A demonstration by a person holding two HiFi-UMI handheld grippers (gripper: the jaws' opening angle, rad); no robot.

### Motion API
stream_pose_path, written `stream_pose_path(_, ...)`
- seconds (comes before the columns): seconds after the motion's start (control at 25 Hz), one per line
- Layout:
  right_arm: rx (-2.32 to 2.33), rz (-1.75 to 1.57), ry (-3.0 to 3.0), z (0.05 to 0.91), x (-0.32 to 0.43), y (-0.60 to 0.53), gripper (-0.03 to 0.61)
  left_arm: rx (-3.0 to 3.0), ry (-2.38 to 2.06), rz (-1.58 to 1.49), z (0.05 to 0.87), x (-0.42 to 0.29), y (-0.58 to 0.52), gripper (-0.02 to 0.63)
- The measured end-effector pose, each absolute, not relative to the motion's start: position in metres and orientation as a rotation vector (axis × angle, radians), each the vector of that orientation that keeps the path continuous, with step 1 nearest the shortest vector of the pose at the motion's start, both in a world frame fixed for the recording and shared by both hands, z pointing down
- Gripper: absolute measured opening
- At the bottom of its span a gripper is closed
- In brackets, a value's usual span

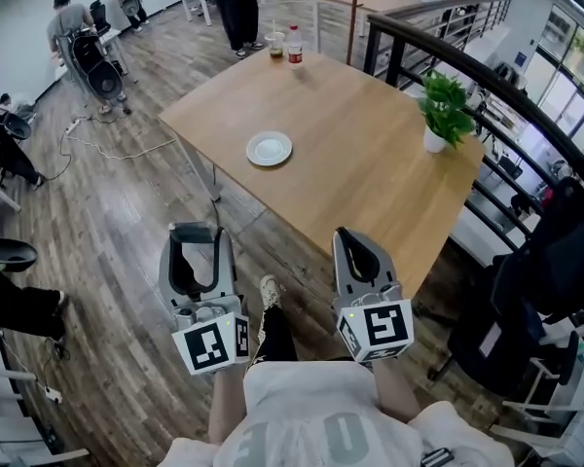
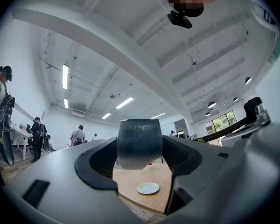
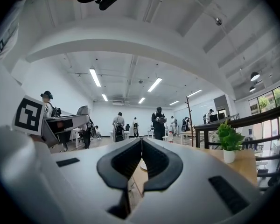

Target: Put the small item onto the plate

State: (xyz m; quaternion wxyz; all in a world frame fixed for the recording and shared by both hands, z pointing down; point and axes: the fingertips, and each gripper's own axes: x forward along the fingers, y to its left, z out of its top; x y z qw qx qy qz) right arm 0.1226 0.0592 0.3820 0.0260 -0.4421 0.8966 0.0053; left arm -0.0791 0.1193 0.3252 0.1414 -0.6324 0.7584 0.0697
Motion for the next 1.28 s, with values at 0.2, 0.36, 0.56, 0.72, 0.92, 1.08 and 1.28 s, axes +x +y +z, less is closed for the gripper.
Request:
stream_pose_path(0.2,-1.375,0.019,2.804,0.371,0.085,-0.001,0.018,-1.858,2.193,0.221,0.318,-0.116,0.054,0.307)
stream_pose_path(0.36,-1.431,0.093,2.790,0.348,0.053,-0.061,0.018,-1.906,2.147,0.226,0.305,-0.150,-0.016,0.307)
stream_pose_path(0.56,-1.477,0.123,2.760,0.321,0.005,-0.139,0.018,-1.932,2.089,0.252,0.279,-0.197,-0.099,0.307)
stream_pose_path(0.72,-1.494,0.137,2.712,0.308,-0.027,-0.185,0.018,-1.947,2.034,0.268,0.266,-0.224,-0.145,0.307)
stream_pose_path(0.92,-1.510,0.127,2.693,0.311,-0.053,-0.234,0.018,-1.992,1.978,0.259,0.262,-0.240,-0.193,0.307)
stream_pose_path(1.08,-1.535,0.076,2.698,0.319,-0.061,-0.254,0.018,-2.056,1.963,0.194,0.276,-0.241,-0.217,0.305)
stream_pose_path(1.28,-1.550,0.062,2.703,0.320,-0.059,-0.268,0.018,-2.144,1.934,0.158,0.288,-0.227,-0.239,0.305)
